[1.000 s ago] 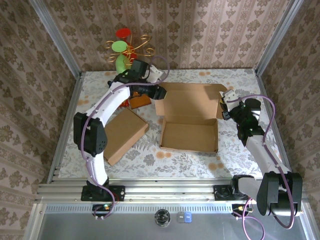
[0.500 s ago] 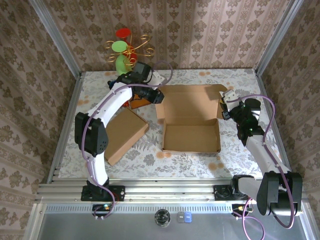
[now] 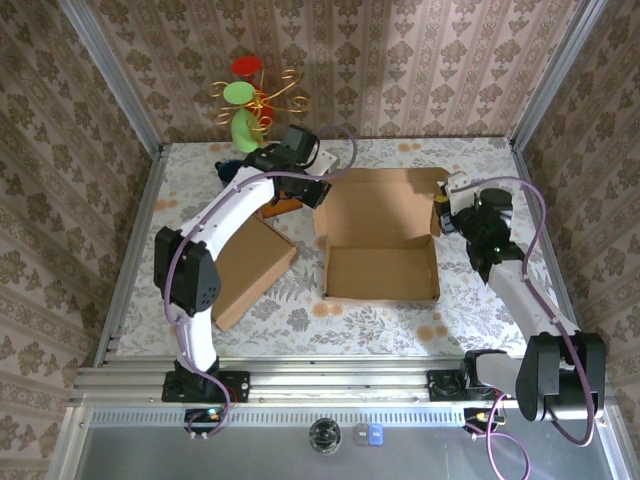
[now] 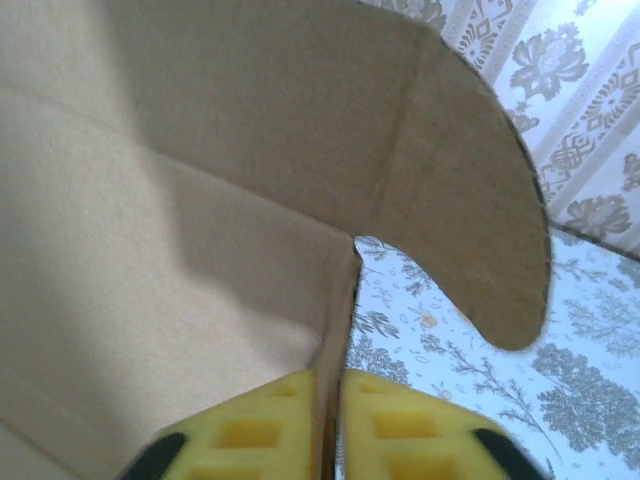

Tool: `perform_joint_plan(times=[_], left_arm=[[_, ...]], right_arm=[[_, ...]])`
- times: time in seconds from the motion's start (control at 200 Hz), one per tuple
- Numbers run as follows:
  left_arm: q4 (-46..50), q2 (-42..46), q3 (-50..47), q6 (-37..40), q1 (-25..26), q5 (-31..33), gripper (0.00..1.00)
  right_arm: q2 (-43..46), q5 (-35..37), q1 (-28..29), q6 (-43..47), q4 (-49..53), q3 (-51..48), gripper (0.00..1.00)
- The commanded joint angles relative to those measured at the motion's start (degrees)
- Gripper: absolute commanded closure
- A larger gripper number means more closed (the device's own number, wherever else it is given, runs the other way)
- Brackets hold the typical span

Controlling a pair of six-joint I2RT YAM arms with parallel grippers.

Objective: Fold the paper box

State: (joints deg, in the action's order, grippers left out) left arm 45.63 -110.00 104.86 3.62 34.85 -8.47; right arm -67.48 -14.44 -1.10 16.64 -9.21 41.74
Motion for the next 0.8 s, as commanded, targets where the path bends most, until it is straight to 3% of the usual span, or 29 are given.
perform_joint_plan(times=[0.0, 0.06, 0.22, 0.46, 0.66, 0.795], left_arm=[[-6.09, 2.64, -1.84, -1.64, 1.39, 8.5, 1.0], [-8.26, 3.41, -3.06, -1.61, 1.36, 10.09, 1.0], [-12.86, 4.61, -4.86, -0.05, 1.34, 10.99, 1.0], [-16.68, 4.92, -7.06, 0.95, 1.36, 10.94, 1.0], [-22.91, 7.17, -12.08, 0.09, 1.28, 10.96, 1.0], [-27.06, 8.36, -15.18, -0.52, 1.19, 10.88, 1.0]], right_arm=[[-0.45, 1.99, 1.79, -15.24, 5.4, 5.57, 0.67], [-0.1, 1.85, 2.18, -20.71, 7.54, 6.89, 0.55], [2.05, 3.11, 3.03, -34.32, 15.25, 9.79, 0.41], [8.76, 8.09, 4.55, -55.3, 27.37, 14.26, 0.38], [8.66, 17.42, 2.54, -63.58, 35.29, 23.36, 0.38], [0.06, 11.14, -3.07, -67.28, 39.55, 30.32, 0.39]])
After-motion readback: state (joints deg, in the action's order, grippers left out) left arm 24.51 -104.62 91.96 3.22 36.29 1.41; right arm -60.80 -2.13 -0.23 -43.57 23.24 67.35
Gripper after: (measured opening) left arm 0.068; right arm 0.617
